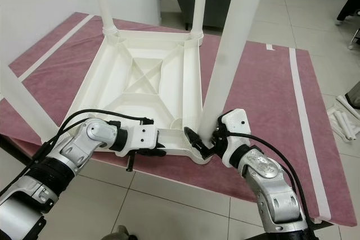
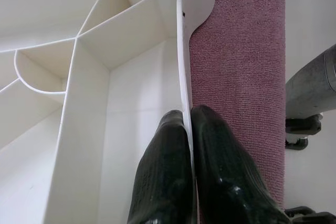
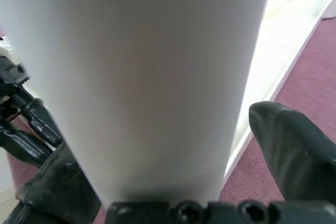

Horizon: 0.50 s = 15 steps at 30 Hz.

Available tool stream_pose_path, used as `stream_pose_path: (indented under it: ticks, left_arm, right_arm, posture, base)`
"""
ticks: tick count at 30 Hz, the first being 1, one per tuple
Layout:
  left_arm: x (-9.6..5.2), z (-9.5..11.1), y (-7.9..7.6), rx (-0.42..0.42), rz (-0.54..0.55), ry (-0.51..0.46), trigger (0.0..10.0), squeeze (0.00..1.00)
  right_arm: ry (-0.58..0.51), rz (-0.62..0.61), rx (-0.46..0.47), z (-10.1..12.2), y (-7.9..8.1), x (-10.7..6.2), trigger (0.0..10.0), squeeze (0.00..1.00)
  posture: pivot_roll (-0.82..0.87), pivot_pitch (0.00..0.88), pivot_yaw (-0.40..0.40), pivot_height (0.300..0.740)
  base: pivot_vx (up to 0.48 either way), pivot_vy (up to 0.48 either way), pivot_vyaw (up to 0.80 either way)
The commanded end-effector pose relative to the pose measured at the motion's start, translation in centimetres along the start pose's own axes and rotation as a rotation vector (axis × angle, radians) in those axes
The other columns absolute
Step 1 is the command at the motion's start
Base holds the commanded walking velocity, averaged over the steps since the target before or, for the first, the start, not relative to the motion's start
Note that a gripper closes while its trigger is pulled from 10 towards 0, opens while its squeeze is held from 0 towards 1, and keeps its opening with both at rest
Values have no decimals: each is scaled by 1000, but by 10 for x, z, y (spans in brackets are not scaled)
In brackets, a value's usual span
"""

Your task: Building children table

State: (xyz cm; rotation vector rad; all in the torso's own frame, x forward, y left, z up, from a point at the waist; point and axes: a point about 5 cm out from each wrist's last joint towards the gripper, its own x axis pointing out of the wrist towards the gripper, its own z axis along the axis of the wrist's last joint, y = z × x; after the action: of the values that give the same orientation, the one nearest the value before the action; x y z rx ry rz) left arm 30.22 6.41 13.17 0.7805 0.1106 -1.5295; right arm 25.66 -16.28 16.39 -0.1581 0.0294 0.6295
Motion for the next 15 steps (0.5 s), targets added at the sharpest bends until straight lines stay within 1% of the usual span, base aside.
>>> stream_pose_path:
  ticks: [1,3,5,6,7,8,11,12,13,15]
  left_arm:
    - [-1,10,6,17,125,-57,3020,0]
    - [-6,8,4,9,116,-58,0,0]
    - [-6,8,4,9,116,-58,0,0]
    - [-8,8,3,8,107,-60,0,0]
    - [-8,8,3,8,107,-60,0,0]
    - [-11,7,1,20,90,-55,0,0]
    - [-14,7,-1,35,69,-51,0,0]
    - [-16,7,-2,47,54,-51,0,0]
    - [-19,8,-2,57,42,-51,0,0]
    - [-21,8,-2,62,37,-52,0,0]
  right_arm:
    - [18,50,9,-3,3,3,10000,0]
    - [38,119,-1,-4,2,3,10000,0]
    - [38,119,-1,-4,2,3,10000,0]
    - [44,147,-5,-4,2,3,10000,0]
    - [44,147,-5,-4,2,3,10000,0]
    - [47,187,-10,-2,0,4,9647,0]
    - [48,218,-16,0,-1,5,9647,0]
    - [48,246,-24,2,-3,6,9294,0]
    - [48,277,-31,5,-4,7,10000,0]
    - [49,294,-35,6,-5,7,10000,0]
  posture:
    - [100,22,-2,740]
    - [106,23,-5,740]
    - [106,23,-5,740]
    - [108,23,-6,740]
    - [108,23,-6,740]
    - [111,23,-8,740]
    - [111,25,-8,740]
    - [112,25,-10,740]
    - [112,25,-10,740]
    - [112,25,-10,740]
  base:
    - [0,0,0]
    - [0,0,0]
    - [0,0,0]
    - [0,0,0]
    - [0,0,0]
    - [0,0,0]
    - [0,0,0]
    - [0,0,0]
    - [0,0,0]
    - [0,0,0]
